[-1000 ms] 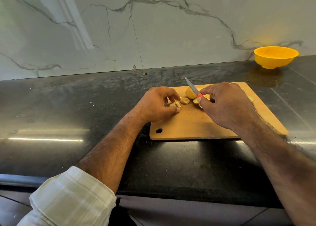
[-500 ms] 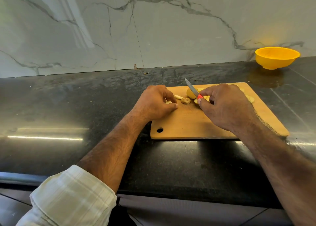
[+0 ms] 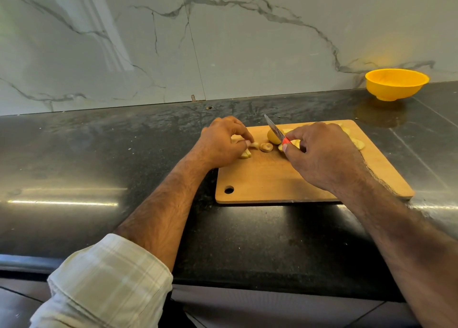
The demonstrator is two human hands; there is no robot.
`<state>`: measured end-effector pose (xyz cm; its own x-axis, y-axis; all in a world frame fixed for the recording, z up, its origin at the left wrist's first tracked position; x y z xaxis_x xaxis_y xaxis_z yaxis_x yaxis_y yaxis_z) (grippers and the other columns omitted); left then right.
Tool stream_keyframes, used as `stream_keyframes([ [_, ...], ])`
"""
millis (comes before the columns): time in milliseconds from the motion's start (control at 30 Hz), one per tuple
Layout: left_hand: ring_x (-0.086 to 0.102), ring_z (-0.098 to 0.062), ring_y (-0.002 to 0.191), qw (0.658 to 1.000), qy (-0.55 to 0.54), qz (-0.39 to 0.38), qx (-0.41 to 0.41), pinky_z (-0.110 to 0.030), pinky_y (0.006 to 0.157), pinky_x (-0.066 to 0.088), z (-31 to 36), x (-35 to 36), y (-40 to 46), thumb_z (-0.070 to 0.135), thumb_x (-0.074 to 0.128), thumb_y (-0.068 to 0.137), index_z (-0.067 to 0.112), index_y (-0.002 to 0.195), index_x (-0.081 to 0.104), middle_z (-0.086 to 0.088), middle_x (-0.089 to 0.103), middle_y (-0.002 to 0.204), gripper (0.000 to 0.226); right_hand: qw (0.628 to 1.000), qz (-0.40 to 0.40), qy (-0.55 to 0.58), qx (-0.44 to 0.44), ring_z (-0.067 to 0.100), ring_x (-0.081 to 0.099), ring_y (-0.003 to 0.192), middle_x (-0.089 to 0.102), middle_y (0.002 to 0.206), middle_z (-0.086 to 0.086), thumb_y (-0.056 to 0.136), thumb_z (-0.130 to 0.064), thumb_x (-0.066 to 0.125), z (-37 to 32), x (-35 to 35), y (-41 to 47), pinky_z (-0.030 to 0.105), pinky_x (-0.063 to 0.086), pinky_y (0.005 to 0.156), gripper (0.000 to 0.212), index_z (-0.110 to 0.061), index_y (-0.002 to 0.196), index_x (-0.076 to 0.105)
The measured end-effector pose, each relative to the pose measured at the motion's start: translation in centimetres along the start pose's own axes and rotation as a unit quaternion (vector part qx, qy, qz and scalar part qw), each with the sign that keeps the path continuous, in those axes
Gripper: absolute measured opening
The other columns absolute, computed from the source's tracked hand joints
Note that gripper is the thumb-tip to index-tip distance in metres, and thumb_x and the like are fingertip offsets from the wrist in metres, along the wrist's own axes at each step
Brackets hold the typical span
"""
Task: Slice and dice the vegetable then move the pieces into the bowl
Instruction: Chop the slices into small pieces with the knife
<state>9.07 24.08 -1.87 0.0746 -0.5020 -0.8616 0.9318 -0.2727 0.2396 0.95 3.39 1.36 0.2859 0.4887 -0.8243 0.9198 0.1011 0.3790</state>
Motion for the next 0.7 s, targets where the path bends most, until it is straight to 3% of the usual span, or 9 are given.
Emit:
stream_keyframes([
  [200, 0.052, -0.016, 0.130, 1.000, -0.015, -0.003, 0.010, -0.065, 0.110, 0.040, 1.1, 0.4, 0.0, 0.050, 0.055, 0.089, 0.048, 0.104, 0.072, 0.016, 0.064, 0.129, 0.022, 1.000, -0.003, -0.003, 0.006, 0.012, 0.061, 0.075, 0.073, 0.091, -0.003, 0.101, -0.045, 0.062, 0.0, 0.0, 0.0, 0.024, 0.049, 0.058, 0.034, -0.030, 0.129, 0.073],
  [267, 0.051, -0.017, 0.131, 1.000, -0.009, -0.022, 0.011, -0.067, 0.109, 0.038, 1.3, 0.9, 0.1, 0.059, 0.050, 0.092, 0.048, 0.102, 0.072, 0.017, 0.064, 0.129, 0.026, 1.000, -0.004, -0.003, 0.007, 0.014, 0.063, 0.080, 0.075, 0.097, -0.001, 0.101, -0.045, 0.062, 0.0, -0.1, 0.0, 0.026, 0.051, 0.062, 0.035, -0.029, 0.130, 0.073],
  [433, 0.054, -0.018, 0.127, 0.999, -0.029, -0.019, -0.007, -0.070, 0.108, 0.038, 1.1, 0.5, -0.3, 0.086, 0.024, 0.092, 0.044, 0.085, 0.074, 0.018, 0.064, 0.120, 0.066, 1.000, -0.003, -0.006, 0.006, 0.016, 0.064, 0.086, 0.076, 0.102, 0.000, 0.100, -0.046, 0.063, -0.1, 0.2, 0.0, 0.029, 0.054, 0.066, 0.036, -0.030, 0.132, 0.072],
  [600, 0.039, -0.023, 0.143, 0.998, -0.007, -0.054, -0.016, -0.072, 0.116, 0.020, 1.8, 1.1, -0.6, 0.075, 0.015, 0.103, 0.041, 0.101, 0.076, 0.011, 0.058, 0.133, 0.070, 1.000, -0.002, -0.009, 0.008, 0.011, 0.060, 0.074, 0.070, 0.086, -0.005, 0.101, -0.046, 0.062, 0.1, 0.1, 0.1, 0.026, 0.051, 0.061, 0.035, -0.030, 0.131, 0.073],
  [700, 0.042, -0.022, 0.138, 0.999, 0.008, -0.053, -0.011, -0.069, 0.115, 0.024, 1.5, 1.1, -0.5, 0.071, 0.022, 0.105, 0.042, 0.098, 0.074, 0.011, 0.059, 0.129, 0.060, 1.000, -0.001, -0.003, 0.006, 0.011, 0.061, 0.071, 0.070, 0.080, -0.006, 0.101, -0.045, 0.062, 0.1, 0.1, 0.1, 0.026, 0.053, 0.060, 0.034, -0.029, 0.129, 0.073],
])
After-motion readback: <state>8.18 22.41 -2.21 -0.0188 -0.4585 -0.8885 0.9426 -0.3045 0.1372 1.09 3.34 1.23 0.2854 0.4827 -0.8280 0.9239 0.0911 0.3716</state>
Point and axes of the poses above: each hand's wrist, its own y-axis towards the middle knuckle, its own x-axis out of the palm, z = x × y, the point moved 8 cm from there along y, towards the middle knuckle
